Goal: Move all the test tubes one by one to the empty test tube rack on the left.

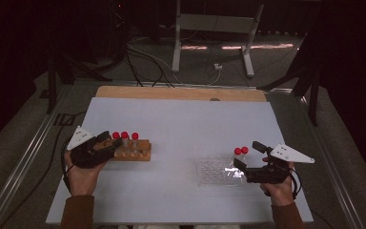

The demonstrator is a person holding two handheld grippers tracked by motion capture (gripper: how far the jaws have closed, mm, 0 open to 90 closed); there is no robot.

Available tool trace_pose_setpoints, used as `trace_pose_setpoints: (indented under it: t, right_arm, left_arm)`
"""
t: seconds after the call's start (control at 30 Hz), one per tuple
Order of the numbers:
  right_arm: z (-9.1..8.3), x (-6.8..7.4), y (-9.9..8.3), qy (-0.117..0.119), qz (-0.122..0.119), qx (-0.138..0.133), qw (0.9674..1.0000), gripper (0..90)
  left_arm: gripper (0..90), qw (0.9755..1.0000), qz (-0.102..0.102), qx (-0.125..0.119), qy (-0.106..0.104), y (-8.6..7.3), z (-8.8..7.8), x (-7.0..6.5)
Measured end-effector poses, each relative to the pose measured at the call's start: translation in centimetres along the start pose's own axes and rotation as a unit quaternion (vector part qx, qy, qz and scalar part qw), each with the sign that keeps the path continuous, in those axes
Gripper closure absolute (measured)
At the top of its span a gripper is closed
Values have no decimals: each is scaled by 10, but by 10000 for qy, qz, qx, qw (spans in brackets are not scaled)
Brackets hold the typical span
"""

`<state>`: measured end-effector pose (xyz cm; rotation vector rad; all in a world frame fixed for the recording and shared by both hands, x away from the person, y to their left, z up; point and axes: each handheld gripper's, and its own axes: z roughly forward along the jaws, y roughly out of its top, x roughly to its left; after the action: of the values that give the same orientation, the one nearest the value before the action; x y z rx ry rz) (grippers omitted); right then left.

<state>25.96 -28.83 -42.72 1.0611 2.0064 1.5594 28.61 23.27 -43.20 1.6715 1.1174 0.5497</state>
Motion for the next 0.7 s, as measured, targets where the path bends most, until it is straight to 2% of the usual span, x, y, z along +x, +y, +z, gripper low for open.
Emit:
trace_pose_setpoints:
  t: [0.07, 0.2, 0.23, 0.37, 0.5, 0.67, 0.7]
  right_arm:
    - [-1, -2, 0, -48, 12, -12, 10000, 0]
    - [-2, -7, -2, -165, 33, 22, 9999, 0]
    - [-3, -9, -2, -182, 35, 41, 9998, 0]
    - [-4, -15, -7, -240, 55, 139, 9996, 32]
    - [-3, -20, -11, -315, 9, 251, 9992, 67]
    - [-1, -25, -19, -359, -91, 397, 9985, 184]
    - [0, -26, -20, -356, -116, 444, 9983, 232]
  left_arm:
    - [280, 10000, 26, -54, 15, 2, -2, -4]
    - [163, 9997, -56, -253, -52, 5, -5, -9]
    - [156, 9996, -69, -274, -74, 6, -5, -10]
    - [13, 9997, -28, -255, -61, 4, -7, -13]
    - [6, 9996, -46, -275, -82, 0, -8, -13]
    - [6, 9994, -53, -329, -89, -1, -10, -12]
    - [6, 9994, -56, -339, -93, -1, -10, -12]
